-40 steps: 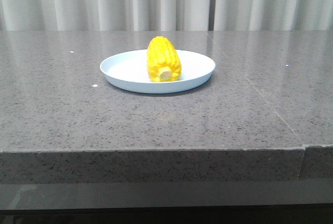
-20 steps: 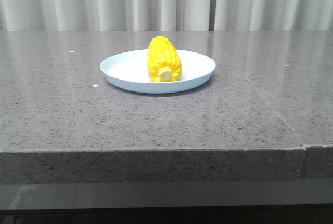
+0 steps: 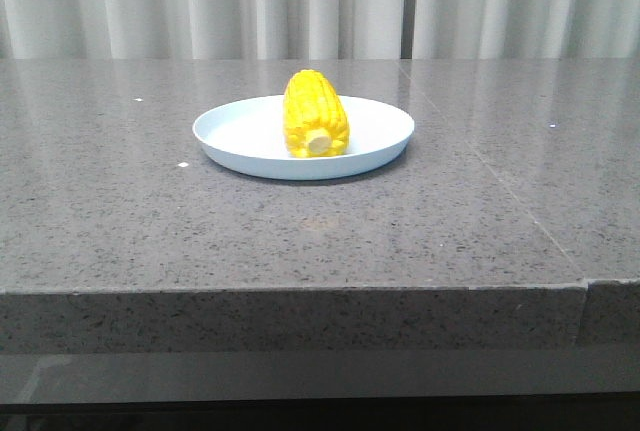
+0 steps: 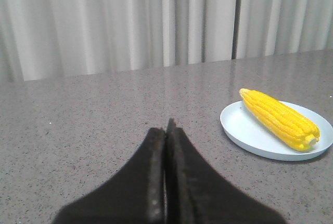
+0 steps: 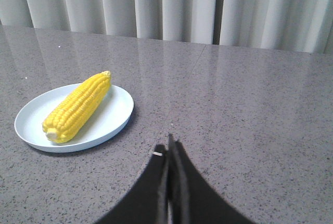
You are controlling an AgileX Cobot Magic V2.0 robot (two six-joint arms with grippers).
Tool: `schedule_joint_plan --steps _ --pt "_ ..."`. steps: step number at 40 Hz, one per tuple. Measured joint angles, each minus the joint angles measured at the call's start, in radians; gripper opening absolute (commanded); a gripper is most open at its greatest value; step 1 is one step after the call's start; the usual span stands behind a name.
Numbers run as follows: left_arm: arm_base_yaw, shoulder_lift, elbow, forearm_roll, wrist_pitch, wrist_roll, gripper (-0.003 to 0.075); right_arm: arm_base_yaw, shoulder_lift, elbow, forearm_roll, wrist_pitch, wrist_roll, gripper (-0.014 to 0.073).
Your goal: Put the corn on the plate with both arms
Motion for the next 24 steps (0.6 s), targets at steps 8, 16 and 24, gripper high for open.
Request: schedule_joint_plan --steps 8,16,24 --pt "0.0 -0.004 0.002 0.0 0.0 0.0 -0.002 0.0 0.0 0.0 0.0 0.0 0.0 -0.0057" --pt "0.065 -0.052 0.015 -0.004 -0.006 0.0 -0.002 0.0 0.0 0.0 0.0 0.002 0.0 -0.0057" --pt "0.184 -0.086 0.136 -0.053 -0.078 0.0 -0.002 0.0 0.0 0.0 0.0 0.002 0.0 -0.0057"
